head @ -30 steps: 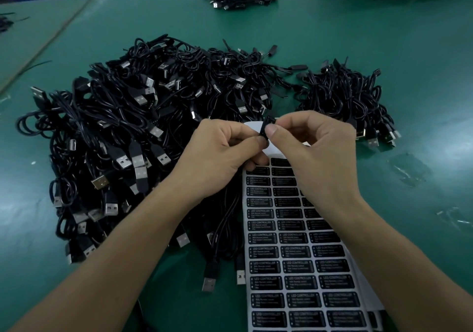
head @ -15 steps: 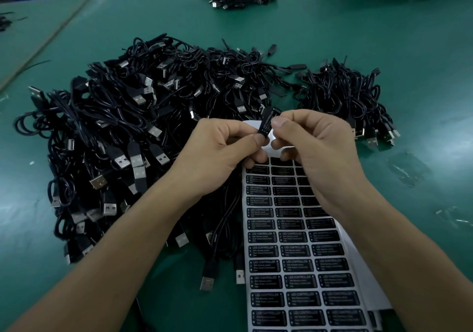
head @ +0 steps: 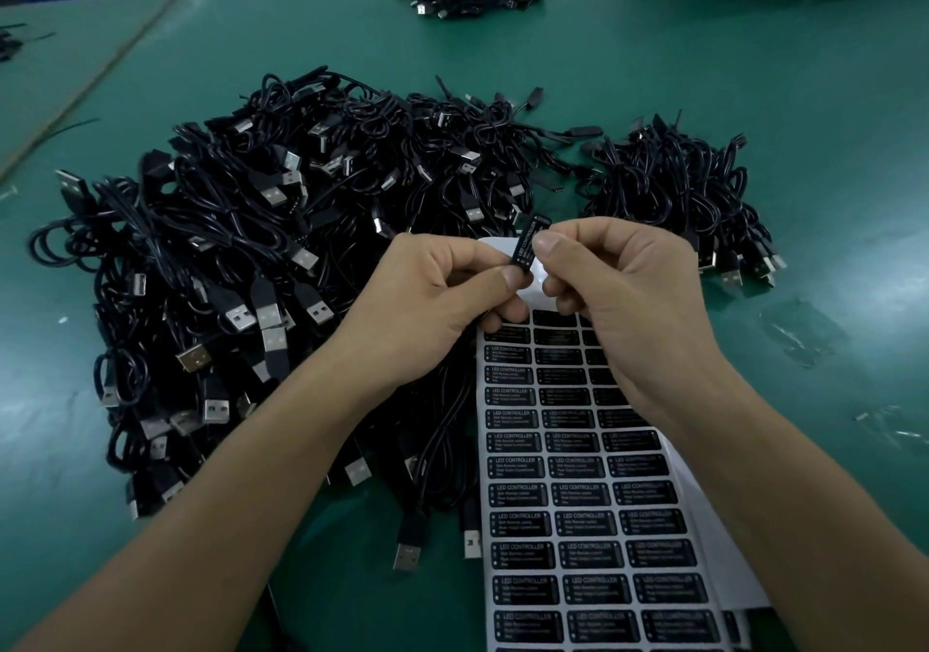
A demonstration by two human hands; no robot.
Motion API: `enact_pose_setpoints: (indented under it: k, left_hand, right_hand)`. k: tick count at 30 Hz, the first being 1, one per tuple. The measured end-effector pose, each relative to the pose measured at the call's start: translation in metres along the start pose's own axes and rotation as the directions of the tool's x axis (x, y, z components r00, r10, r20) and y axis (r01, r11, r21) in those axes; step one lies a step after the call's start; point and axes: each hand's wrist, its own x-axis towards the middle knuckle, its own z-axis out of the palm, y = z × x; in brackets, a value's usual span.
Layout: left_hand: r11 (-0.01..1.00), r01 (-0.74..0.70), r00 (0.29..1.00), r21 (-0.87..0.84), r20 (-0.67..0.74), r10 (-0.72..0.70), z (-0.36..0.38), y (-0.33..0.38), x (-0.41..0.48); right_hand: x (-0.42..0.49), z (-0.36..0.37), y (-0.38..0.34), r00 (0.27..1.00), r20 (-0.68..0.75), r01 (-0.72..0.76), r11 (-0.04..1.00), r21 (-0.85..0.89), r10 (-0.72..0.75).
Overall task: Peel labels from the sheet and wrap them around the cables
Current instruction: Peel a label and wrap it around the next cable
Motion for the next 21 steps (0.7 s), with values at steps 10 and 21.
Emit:
enact_pose_setpoints:
  k: [10, 21]
  left_hand:
    - [1.000, -0.001, 1.000, -0.003, 0.002, 0.001, -0.0004, 0.0006, 0.0006]
    - [1.000, -0.005, 1.000, -0.003, 0.005, 0.005, -0.0006, 0.0015, 0.0004]
  right_hand:
    - [0.0007, 0.0005, -0.0007, 1.000, 0.011, -0.007, 1.000, 0.008, 0.007]
    - [0.0002, 0.0019, -0.0007, 1.000, 0.021, -0.011, 0.999, 0.033, 0.010]
